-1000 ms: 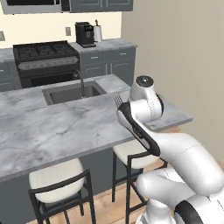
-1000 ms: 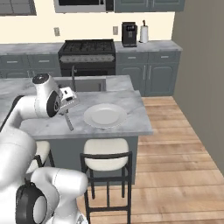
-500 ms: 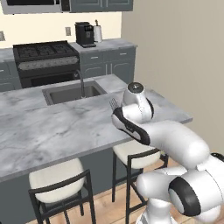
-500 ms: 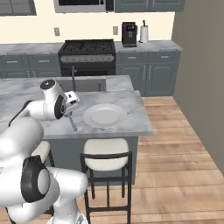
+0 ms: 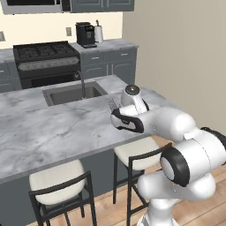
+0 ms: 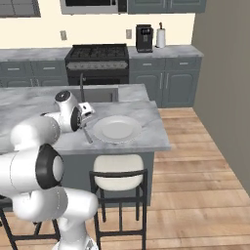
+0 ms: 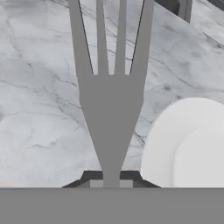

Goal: Take the fork and place it on the left side of the plate. Then take the spoon and place it on the right side of the plate. Make sure they're directly next to the plate.

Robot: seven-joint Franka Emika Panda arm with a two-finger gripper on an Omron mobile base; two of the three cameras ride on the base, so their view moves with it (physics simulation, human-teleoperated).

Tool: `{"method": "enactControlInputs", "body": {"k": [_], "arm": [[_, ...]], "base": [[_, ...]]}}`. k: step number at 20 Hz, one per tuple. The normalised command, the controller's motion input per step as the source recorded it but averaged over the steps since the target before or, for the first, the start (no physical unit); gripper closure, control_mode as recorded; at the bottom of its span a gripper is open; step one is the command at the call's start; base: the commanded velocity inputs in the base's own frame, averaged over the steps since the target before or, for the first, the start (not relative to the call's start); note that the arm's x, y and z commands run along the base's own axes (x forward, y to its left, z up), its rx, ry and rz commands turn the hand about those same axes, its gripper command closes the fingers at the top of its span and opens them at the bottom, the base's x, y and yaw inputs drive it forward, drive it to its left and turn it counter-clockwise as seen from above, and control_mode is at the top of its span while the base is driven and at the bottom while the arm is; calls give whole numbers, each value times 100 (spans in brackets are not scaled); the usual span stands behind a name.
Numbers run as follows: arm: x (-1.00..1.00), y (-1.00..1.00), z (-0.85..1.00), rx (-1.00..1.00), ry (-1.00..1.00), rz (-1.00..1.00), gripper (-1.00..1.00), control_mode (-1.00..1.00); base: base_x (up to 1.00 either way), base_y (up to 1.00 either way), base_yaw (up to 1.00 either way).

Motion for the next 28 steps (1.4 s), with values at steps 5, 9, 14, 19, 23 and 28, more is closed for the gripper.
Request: {"method": "enactControlInputs", "body": {"k": [5,9,14,19,23,28], "arm": [[53,0,-23,-1,0,0,100,-100],[43,0,-27,-1,0,0,100,-100],[38,0,-21,0,0,0,100,-100],[35,0,-14,0,0,0,100,-100],[11,2,-4,-2,0,0,-100,-100],[-11,2,2,-1,-9,0,-100,-100]], "base": [[0,0,0],[0,0,0],[0,0,0],[0,0,0],[0,0,0],[0,0,0]]}}
